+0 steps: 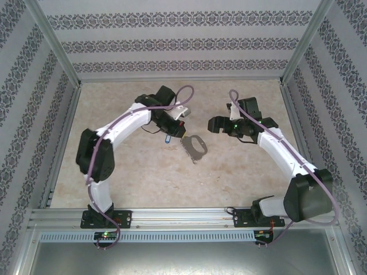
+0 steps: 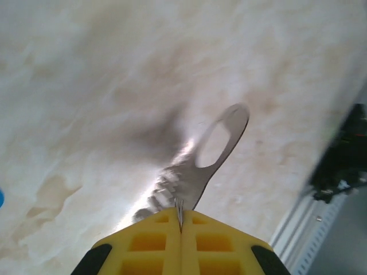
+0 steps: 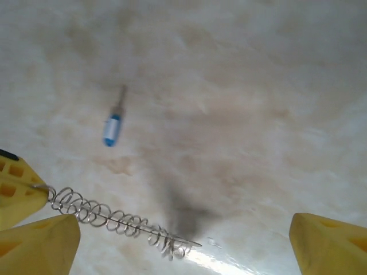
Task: Put the keys on the keyring
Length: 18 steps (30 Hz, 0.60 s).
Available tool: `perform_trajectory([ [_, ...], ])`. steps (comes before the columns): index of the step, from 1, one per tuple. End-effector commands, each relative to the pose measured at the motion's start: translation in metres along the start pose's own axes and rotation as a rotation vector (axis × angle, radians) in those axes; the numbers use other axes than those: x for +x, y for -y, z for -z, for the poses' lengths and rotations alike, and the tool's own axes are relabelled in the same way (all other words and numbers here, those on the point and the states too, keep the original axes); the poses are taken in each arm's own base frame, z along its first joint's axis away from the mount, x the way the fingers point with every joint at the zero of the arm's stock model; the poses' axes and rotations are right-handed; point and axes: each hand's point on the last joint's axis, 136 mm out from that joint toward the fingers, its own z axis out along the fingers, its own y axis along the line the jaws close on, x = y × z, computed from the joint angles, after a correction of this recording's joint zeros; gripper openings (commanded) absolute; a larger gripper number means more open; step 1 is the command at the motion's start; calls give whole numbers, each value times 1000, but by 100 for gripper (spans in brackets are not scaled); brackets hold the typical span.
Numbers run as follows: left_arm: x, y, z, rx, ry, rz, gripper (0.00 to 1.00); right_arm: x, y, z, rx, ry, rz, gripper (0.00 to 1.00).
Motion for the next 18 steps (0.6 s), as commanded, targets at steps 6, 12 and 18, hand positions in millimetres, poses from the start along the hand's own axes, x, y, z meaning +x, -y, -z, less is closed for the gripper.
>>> perform_trajectory([
  [6,-32,75,50,244,215,-305,0,-42,-97,68,-355,126,173,76],
  [12,-60,105,82,364,302,-355,0,-45,-138,91,-466,72,253,63],
  [18,-85,121,107,454,403,-365,0,-33,-158,113,-550,29,264,42],
])
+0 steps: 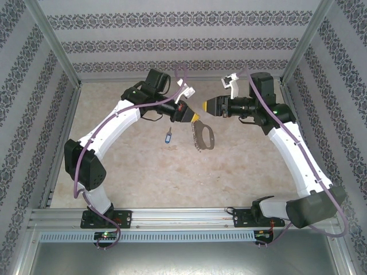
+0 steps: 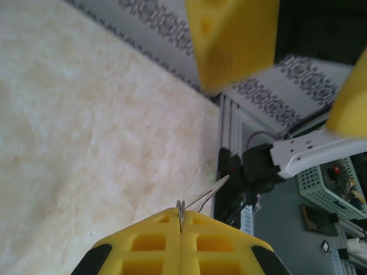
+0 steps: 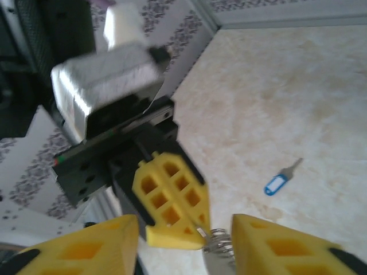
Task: Put the keys on the keyring
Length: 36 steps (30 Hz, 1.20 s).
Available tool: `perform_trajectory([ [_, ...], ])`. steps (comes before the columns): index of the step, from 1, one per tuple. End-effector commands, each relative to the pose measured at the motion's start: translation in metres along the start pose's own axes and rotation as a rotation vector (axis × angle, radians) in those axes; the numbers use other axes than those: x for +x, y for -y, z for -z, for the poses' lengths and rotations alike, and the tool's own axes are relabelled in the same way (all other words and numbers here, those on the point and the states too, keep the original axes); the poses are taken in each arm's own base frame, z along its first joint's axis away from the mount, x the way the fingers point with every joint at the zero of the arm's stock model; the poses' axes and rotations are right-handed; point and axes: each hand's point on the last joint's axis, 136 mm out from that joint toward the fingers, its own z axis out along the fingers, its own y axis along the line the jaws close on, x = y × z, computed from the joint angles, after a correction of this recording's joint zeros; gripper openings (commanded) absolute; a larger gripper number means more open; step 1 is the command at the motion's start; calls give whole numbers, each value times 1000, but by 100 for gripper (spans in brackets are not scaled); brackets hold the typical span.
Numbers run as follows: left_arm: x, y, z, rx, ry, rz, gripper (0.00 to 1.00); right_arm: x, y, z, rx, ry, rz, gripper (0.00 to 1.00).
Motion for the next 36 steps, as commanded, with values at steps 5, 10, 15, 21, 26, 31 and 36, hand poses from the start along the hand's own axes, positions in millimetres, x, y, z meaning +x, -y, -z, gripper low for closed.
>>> perform_trajectory([
  [5,-38,24,17,138,132,-61,0,12,-21,3,-102,-62,-40,37],
  [10,-53,34,27,205,201,-80,0,19,-21,4,-112,-66,-65,33],
  [15,-60,40,33,250,234,-91,0,12,-17,10,-111,-16,-89,35],
  [21,-61,43,34,267,237,-93,0,3,-8,15,-88,21,-106,38],
  [26,-59,43,33,277,235,-85,0,-4,-7,16,-104,51,-108,40],
  [31,-58,39,31,275,232,-76,0,-5,-21,2,-179,14,-93,38],
  [36,-61,36,29,275,237,-73,0,3,-25,-6,-211,-28,-102,35],
])
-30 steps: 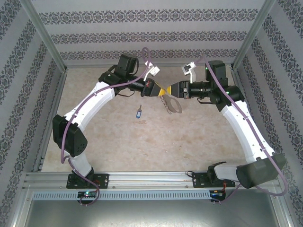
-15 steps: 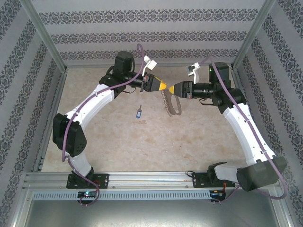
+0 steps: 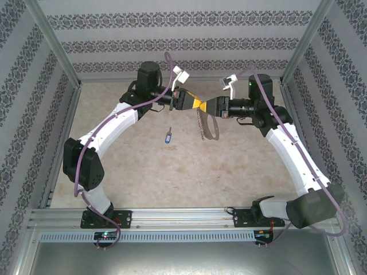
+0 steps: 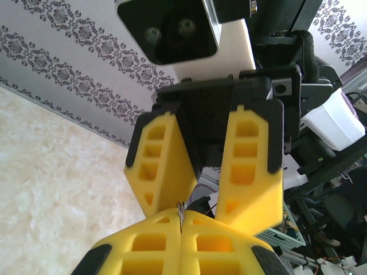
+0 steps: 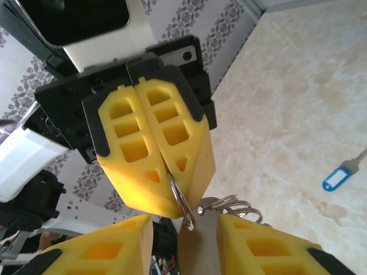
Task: Put the keys on the keyring
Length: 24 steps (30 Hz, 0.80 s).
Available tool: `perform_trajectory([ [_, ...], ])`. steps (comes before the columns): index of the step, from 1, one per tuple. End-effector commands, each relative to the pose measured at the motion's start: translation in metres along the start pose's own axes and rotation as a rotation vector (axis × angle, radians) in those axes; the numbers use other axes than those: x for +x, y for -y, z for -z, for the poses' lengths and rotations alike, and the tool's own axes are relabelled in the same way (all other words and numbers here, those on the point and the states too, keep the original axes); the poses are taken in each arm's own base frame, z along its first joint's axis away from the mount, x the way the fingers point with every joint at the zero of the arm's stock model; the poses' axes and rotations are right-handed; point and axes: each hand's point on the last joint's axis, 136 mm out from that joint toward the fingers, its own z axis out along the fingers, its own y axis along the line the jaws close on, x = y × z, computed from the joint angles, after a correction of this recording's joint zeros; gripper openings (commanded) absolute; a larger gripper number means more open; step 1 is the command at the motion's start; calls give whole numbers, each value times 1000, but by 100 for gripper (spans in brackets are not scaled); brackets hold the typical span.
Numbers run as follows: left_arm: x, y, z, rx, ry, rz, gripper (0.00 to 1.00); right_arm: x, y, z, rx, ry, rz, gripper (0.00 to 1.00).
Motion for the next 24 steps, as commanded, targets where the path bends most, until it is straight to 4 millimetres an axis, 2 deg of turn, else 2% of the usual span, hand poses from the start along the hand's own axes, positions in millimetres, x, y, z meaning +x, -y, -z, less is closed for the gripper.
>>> perform_trajectory([
  [1,-11,13,6,30,22,-67,0,-1,-12,-2,-53,-13,19,34],
  [6,-11,12,4,39,23,-57,0,-5,-10,-4,-57,-8,24,22],
  [8,-12,11,5,38,25,-58,0,-7,-10,-4,-57,-7,23,22],
  [10,-12,12,4,44,24,-56,0,-9,-9,-3,-52,2,21,25],
  [13,-12,11,4,45,23,-54,0,-16,-7,3,-53,38,9,41],
  [15,-11,10,4,49,23,-53,0,-21,-5,6,-60,65,2,42],
  [17,-12,9,3,57,28,-51,0,-24,-3,7,-64,77,-3,40],
  [21,-15,10,3,72,36,-54,0,-26,-2,6,-64,85,-4,27],
  [24,-15,10,2,77,39,-49,0,-26,-1,4,-66,84,-6,25],
])
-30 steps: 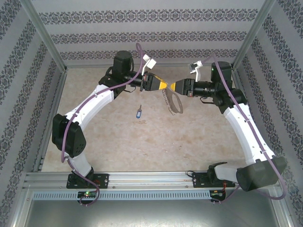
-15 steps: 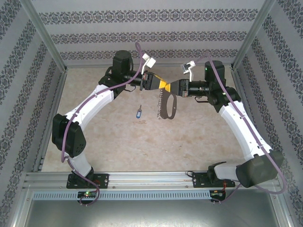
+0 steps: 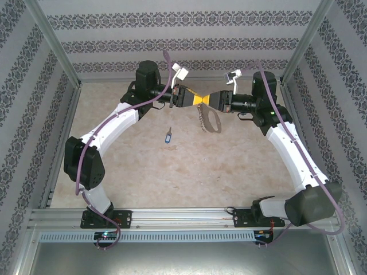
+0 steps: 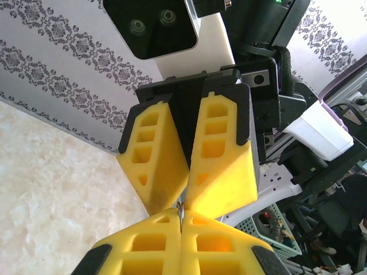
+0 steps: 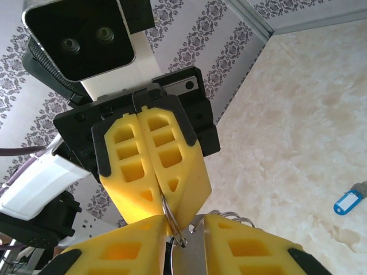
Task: Put the keys on the keyring
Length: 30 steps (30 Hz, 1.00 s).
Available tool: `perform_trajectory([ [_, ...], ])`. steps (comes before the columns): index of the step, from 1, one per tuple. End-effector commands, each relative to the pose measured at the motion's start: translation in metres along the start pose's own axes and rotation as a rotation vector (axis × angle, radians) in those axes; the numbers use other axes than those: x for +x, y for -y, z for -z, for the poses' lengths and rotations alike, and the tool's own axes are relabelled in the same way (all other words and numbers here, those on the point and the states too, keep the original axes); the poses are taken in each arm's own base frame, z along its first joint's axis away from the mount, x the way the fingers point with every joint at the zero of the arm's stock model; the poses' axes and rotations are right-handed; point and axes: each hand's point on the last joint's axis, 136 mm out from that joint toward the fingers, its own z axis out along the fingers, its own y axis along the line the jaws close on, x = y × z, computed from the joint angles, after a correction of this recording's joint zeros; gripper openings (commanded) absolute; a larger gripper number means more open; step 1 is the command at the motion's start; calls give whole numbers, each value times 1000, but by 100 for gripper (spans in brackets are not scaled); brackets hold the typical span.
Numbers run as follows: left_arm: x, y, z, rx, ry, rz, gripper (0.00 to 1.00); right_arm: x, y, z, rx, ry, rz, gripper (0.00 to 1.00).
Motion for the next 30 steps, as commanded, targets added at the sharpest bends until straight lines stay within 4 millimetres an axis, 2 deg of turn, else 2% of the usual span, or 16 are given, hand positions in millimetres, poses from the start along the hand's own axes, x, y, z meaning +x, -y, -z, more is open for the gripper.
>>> perform_trajectory([
  [1,-4,10,1,52,1,-50,0,-1,-3,-3,-26,4,16,26],
  [9,-6,7,0,57,16,-44,0,10,-9,-15,-54,-52,19,25],
  [16,-8,7,0,70,33,-36,0,7,-6,-13,-47,-49,30,0],
  [19,-8,5,1,69,33,-33,1,1,-5,-7,-42,-25,39,0],
  [23,-8,2,5,66,50,-22,14,-7,-5,0,-35,8,52,0],
  [30,-5,-3,9,62,74,-2,17,-12,-6,-2,-50,28,60,0],
])
